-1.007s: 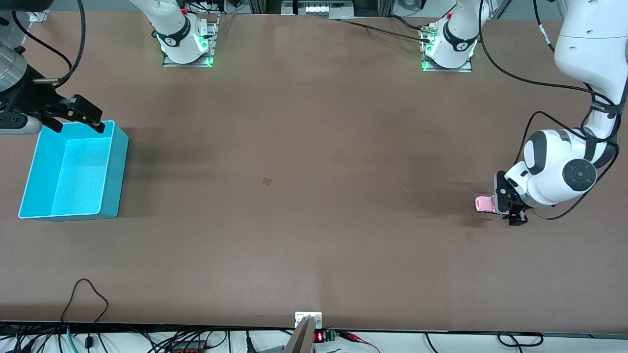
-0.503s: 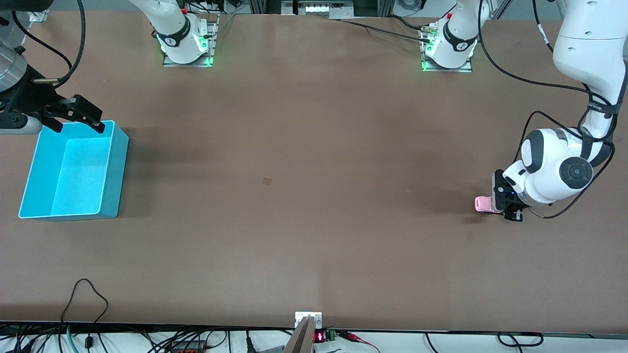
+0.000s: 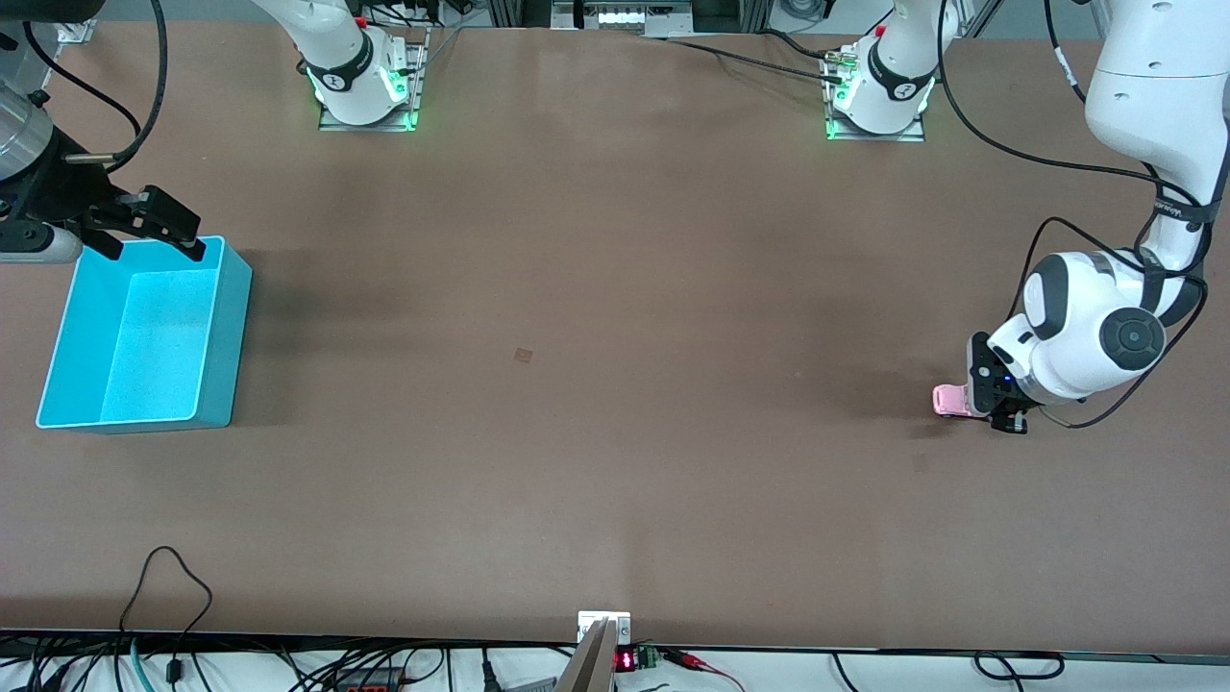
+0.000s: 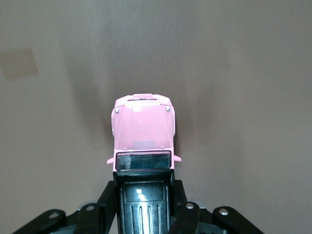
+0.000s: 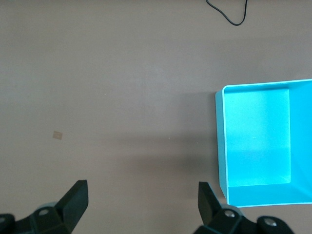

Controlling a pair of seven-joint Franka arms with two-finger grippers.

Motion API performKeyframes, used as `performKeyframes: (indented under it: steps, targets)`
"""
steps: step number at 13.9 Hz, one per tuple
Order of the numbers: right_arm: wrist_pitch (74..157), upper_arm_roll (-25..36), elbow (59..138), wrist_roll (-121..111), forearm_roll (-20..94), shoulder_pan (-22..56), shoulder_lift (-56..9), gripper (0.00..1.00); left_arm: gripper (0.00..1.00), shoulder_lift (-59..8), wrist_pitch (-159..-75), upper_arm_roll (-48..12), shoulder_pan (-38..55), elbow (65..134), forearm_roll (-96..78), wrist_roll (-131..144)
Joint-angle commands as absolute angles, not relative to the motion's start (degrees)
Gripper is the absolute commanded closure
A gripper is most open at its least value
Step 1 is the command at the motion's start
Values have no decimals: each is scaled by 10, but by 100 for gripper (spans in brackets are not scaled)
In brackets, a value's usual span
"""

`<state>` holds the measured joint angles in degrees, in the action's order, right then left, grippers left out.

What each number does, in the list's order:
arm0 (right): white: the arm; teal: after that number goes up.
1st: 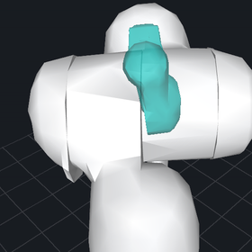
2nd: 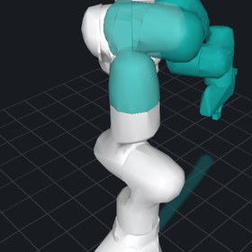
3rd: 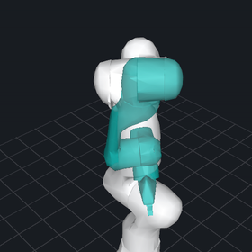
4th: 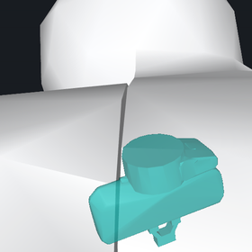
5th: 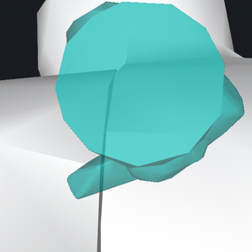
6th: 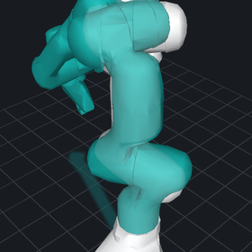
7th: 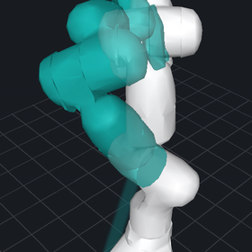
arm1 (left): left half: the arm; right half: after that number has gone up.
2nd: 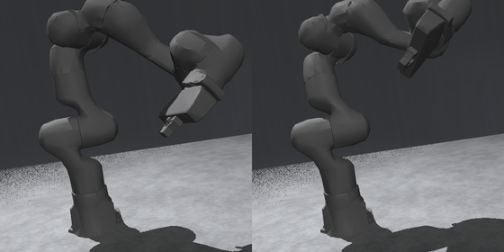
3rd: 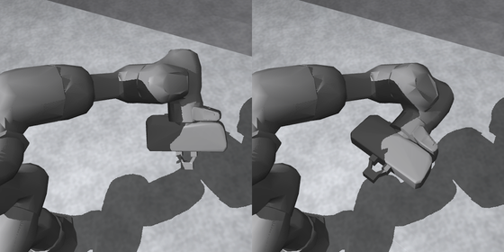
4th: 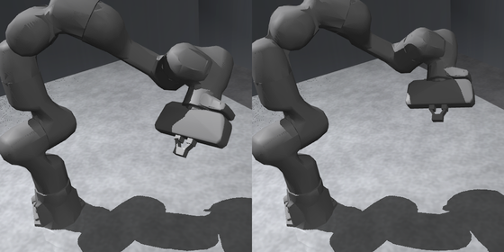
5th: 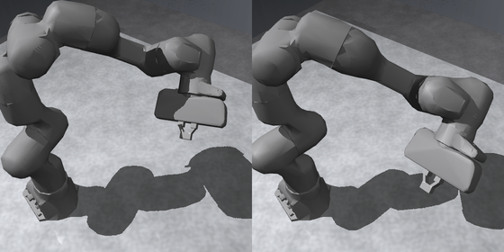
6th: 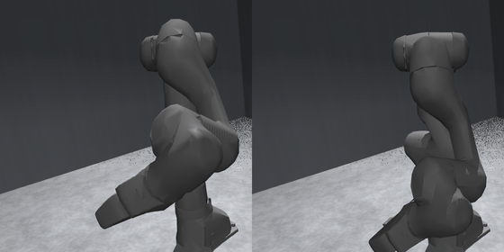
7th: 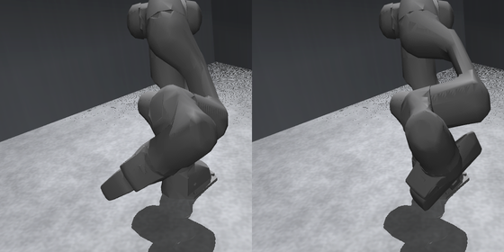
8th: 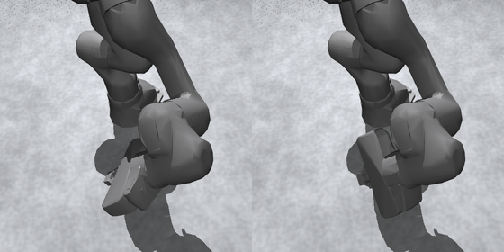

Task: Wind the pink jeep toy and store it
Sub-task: 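Close the left gripper on the pink jeep's body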

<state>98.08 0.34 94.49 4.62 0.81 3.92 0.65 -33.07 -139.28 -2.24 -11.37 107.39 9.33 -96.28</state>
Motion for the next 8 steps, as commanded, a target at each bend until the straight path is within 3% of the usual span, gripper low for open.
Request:
performKeyframes:
  steps: [1,8]
  targets:
    - [984,4,958,52,11,38,21,0,86,-373,-1383,-21,-168,1065,104,-1004]
    - [983,4,958,52,11,38,21,0,88,-434,-1384,-21,-285,1012,105,-1118]
